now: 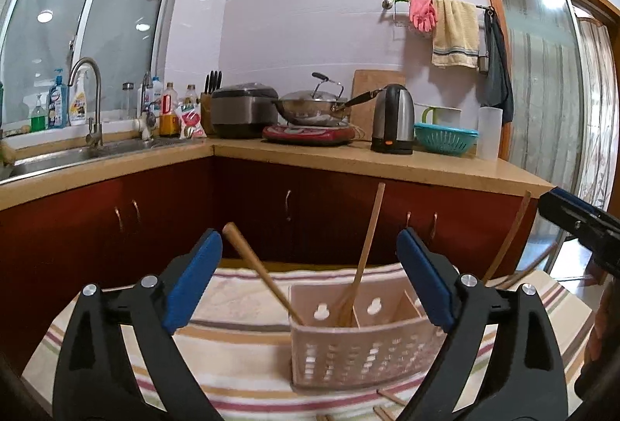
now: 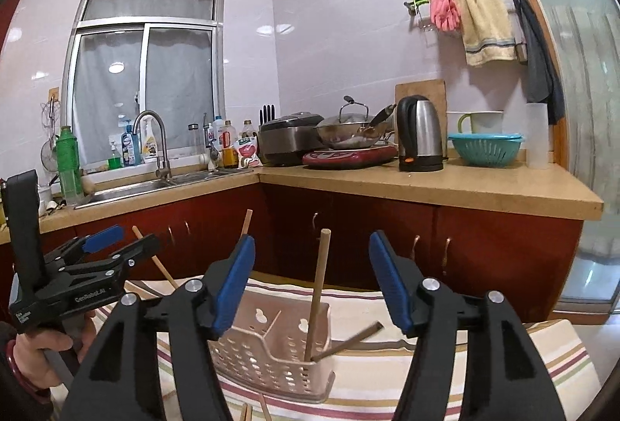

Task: Organize utensils
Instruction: 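Open both tools to release their chopsticks into the beige caddy, then move both tools back over the loose chopsticks on the table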

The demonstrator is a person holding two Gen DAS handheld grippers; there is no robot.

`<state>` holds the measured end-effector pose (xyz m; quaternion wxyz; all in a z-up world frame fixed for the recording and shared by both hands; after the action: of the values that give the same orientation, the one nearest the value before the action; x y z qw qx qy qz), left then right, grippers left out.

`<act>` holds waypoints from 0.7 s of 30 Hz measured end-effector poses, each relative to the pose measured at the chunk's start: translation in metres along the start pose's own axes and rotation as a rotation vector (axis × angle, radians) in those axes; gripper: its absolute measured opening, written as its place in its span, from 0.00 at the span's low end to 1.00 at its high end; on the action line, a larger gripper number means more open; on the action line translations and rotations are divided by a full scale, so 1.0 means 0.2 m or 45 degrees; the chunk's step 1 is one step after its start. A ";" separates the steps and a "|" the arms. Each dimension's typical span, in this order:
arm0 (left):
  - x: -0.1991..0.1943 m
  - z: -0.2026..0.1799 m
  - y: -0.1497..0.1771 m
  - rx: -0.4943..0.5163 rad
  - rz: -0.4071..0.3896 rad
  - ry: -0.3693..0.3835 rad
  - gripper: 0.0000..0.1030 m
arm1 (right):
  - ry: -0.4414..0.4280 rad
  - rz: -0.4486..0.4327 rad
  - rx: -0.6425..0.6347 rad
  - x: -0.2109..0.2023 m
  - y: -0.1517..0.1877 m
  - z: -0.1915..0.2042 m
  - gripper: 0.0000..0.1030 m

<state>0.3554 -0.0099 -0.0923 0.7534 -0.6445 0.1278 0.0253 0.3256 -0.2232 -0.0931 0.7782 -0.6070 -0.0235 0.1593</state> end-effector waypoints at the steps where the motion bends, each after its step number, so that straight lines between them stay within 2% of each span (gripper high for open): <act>1: -0.02 0.01 0.01 -0.001 0.010 -0.006 0.87 | 0.011 -0.001 -0.003 -0.03 0.00 0.00 0.60; 9: -0.22 0.02 0.18 0.021 0.069 -0.051 0.87 | 0.031 0.039 0.001 -0.22 0.12 0.00 0.60; 15: -0.40 0.00 0.41 -0.006 0.167 -0.053 0.87 | 0.057 0.138 0.030 -0.36 0.38 -0.02 0.59; 21: -0.52 -0.04 0.63 -0.007 0.272 -0.046 0.87 | 0.077 0.273 0.025 -0.49 0.68 -0.03 0.52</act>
<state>0.2271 0.0171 -0.1920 0.7468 -0.6288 0.1821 0.1172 0.2045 -0.2267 -0.2096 0.7629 -0.6030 0.0668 0.2235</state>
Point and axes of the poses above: each gripper's, at about its wrist camera, not at the fingertips, and x roughly the way its jaws point, z to its left, y to its underside, the point moved 10 cm from there along x, roughly the way its jaws point, and after that the axes turned 10 degrees about x, right-handed, at the moved point
